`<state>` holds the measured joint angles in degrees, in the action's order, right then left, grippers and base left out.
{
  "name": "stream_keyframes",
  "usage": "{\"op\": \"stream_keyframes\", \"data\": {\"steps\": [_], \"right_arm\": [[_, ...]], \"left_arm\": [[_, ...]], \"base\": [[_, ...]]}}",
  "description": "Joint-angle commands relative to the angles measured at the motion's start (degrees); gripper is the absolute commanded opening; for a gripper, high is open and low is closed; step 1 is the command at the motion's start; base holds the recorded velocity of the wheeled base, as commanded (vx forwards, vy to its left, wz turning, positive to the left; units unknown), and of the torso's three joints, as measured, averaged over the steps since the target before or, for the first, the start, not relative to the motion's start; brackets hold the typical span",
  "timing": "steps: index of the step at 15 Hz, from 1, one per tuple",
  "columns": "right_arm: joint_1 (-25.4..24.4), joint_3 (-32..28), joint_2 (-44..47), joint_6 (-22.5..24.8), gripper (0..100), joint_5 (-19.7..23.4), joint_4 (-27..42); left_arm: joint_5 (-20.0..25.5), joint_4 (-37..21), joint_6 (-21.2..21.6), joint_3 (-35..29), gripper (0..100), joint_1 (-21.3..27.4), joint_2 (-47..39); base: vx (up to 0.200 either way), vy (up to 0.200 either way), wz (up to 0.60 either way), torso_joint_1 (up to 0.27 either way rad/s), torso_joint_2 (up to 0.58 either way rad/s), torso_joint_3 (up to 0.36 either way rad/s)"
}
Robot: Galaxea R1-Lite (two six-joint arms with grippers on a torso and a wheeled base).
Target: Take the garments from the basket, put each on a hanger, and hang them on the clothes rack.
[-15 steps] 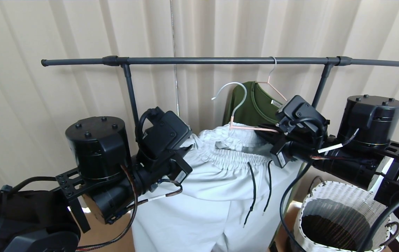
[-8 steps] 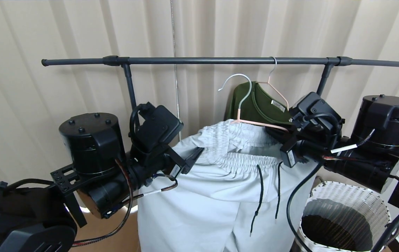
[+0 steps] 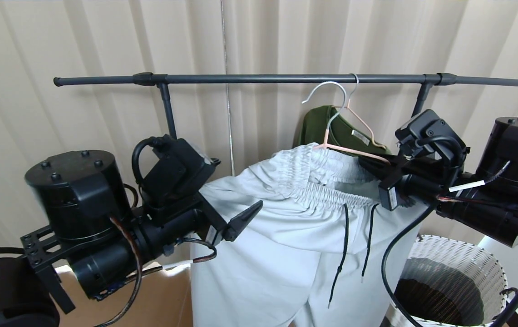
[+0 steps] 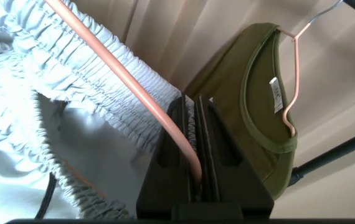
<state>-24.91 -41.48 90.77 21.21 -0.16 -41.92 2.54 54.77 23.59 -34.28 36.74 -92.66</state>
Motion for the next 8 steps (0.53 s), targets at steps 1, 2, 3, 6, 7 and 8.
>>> {"op": "stream_keyframes", "data": {"steps": [1, 2, 3, 6, 7, 8], "right_arm": [[0.12, 0.0, -0.86, -0.03, 0, -0.02, 0.09], [0.12, 0.0, -0.77, -0.03, 0, 0.07, -0.09], [0.12, 0.0, -0.77, -0.03, 0, 0.07, -0.09], [0.12, 0.26, -2.53, -0.56, 0, 0.07, 0.26], [0.12, 0.35, -2.79, -0.56, 0, 0.07, 0.18], [0.12, 0.35, -2.79, -0.56, 0, 0.07, 0.18]], "left_arm": [[0.28, 0.07, -0.21, 4.05, 100, -2.64, 2.48], [0.28, 0.07, -0.91, 4.84, 100, -2.55, 3.19], [0.28, 0.07, -0.91, 4.84, 100, -2.55, 3.19], [0.89, 0.16, -2.23, 13.1, 100, -8.35, 3.28], [0.89, 0.95, -2.5, 15.3, 100, -8.97, 3.19], [0.89, 1.3, -2.58, 15.82, 100, -8.97, 3.19]], "base": [[0.0, 0.0, 0.0, 0.0, 0.0, 0.0], [0.0, 0.0, 0.0, 0.0, 0.0, 0.0], [0.0, 0.0, 0.0, 0.0, 0.0, 0.0], [0.0, 0.0, 0.0, 0.0, 0.0, 0.0], [0.0, 0.0, 0.0, 0.0, 0.0, 0.0], [0.0, 0.0, 0.0, 0.0, 0.0, 0.0]]}}
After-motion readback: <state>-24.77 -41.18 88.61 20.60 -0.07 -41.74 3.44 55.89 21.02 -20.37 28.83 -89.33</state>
